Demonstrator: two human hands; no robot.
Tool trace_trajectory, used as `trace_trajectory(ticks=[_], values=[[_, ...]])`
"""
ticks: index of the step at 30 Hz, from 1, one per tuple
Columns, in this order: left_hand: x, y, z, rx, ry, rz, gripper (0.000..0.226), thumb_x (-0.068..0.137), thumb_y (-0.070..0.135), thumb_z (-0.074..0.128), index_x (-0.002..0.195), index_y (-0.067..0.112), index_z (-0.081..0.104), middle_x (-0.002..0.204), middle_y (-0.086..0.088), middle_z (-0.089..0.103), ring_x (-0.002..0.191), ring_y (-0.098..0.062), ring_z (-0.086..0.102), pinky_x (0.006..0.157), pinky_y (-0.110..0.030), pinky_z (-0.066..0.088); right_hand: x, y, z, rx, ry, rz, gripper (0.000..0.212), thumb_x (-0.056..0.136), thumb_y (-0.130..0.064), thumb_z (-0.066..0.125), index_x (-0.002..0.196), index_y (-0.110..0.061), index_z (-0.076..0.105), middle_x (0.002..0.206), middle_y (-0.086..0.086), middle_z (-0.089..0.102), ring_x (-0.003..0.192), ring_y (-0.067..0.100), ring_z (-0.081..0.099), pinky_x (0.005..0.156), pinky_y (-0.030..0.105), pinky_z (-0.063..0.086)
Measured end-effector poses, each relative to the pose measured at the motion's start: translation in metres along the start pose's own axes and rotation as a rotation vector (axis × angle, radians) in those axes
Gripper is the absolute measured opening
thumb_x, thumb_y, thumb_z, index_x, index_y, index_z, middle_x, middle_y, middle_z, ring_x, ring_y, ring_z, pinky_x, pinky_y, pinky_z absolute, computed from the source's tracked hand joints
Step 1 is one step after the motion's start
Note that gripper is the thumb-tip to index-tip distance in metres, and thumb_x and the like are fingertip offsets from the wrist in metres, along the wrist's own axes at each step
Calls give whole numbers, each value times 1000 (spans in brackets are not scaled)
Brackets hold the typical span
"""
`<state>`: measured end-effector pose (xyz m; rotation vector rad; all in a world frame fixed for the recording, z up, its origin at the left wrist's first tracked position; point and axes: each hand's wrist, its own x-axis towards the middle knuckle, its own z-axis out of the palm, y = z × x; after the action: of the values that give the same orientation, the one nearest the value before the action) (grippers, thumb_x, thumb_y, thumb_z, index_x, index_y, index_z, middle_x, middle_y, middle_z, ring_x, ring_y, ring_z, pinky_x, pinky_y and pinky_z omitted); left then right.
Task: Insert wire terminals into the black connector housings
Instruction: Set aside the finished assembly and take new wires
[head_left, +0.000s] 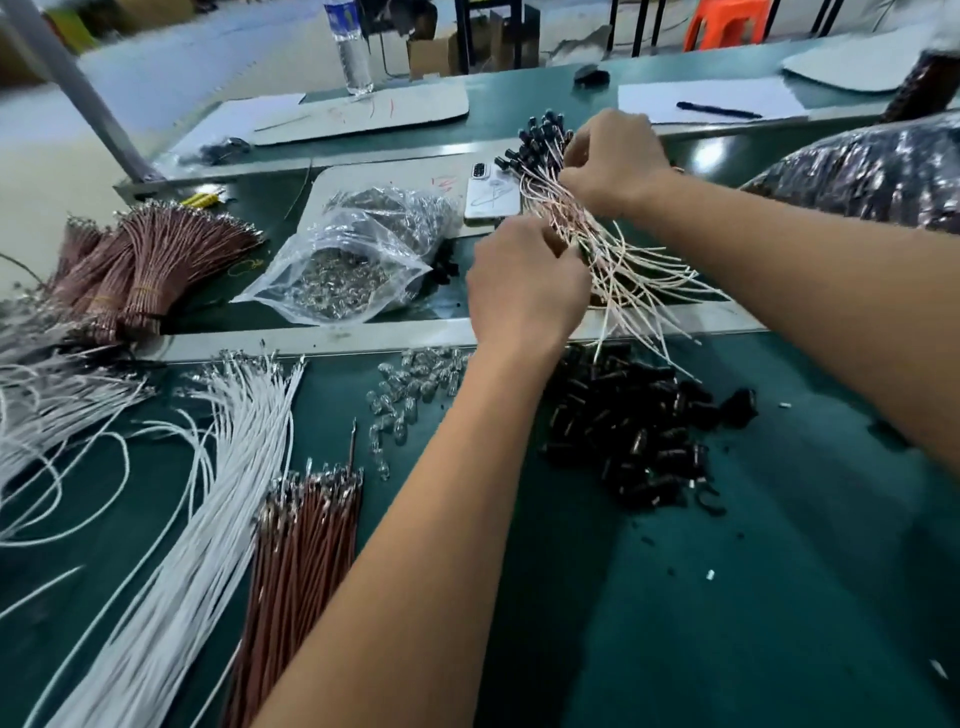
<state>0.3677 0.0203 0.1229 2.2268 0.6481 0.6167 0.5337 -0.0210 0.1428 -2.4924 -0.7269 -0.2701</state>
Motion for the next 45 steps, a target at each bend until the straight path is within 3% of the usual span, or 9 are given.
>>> trace_trajectory(ticks=[6, 12, 20, 24, 28, 31, 35, 40, 45], values=[[-52, -32, -36, 113, -136, -86, 16, 86, 30, 72, 90, 16, 78, 89, -7, 75, 89, -26, 70, 83, -36, 57, -101, -40, -35, -95, -287, -295, 16, 92, -21, 72, 97, -10, 82, 89, 6, 76, 84, 19, 67, 83, 30, 54], [-97, -47, -43, 249, -340, -81, 25, 72, 39, 88, 80, 20, 73, 75, 5, 68, 83, -19, 67, 73, -26, 51, -157, -47, -44, -106, -376, -289, 7, 90, -20, 76, 85, -18, 80, 68, -12, 62, 73, 15, 62, 69, 23, 43], [-99, -64, -77, 200, -102, -188, 18, 76, 26, 86, 74, 18, 69, 86, -5, 72, 85, -24, 69, 78, -28, 55, -198, -70, -39, -30, -374, -239, 10, 92, -20, 74, 87, -14, 81, 70, -5, 67, 71, 14, 64, 71, 22, 43], [-92, -88, -123, 213, 198, -246, 12, 77, 17, 78, 74, 21, 67, 79, 2, 68, 86, -22, 67, 69, -24, 42, -236, -122, -8, 115, -709, -157, 28, 96, -24, 72, 74, -8, 74, 64, 5, 75, 52, 14, 69, 47, 22, 53], [-91, -99, -147, 158, 368, -292, 9, 81, 21, 74, 89, 21, 71, 90, 1, 71, 97, -23, 66, 79, -27, 48, -262, -165, 26, 222, -735, -72, 38, 95, -32, 74, 71, -6, 61, 64, 12, 74, 58, 26, 73, 66, 38, 65], [-94, -105, -156, 127, 423, -305, 9, 80, 24, 75, 89, 21, 74, 93, 0, 74, 97, -23, 68, 83, -28, 50, -264, -177, 38, 212, -682, -19, 28, 88, -24, 80, 74, -4, 67, 76, 14, 76, 74, 28, 73, 79, 42, 64], [-95, -107, -162, 50, 443, -340, 8, 77, 24, 77, 84, 23, 74, 84, 5, 73, 89, -20, 69, 85, -32, 56, -259, -172, 37, 500, -743, 167, 14, 89, -1, 73, 76, 2, 68, 65, 14, 69, 42, 20, 57, 46, 28, 49], [-91, -99, -160, -77, 423, -336, 16, 75, 33, 82, 73, 24, 68, 73, 9, 69, 83, -19, 71, 81, -34, 58, -245, -156, 21, 594, -667, 140, 26, 91, -11, 77, 82, 13, 73, 64, 17, 67, 48, 21, 48, 46, 27, 39], [-87, -85, -152, -288, 304, -362, 13, 75, 26, 80, 75, 19, 69, 81, -8, 75, 83, -34, 74, 83, -52, 60, -230, -151, 10, 842, -615, 138, 23, 94, -13, 75, 75, -2, 68, 48, 2, 56, 41, 13, 38, 39, 19, 26]])
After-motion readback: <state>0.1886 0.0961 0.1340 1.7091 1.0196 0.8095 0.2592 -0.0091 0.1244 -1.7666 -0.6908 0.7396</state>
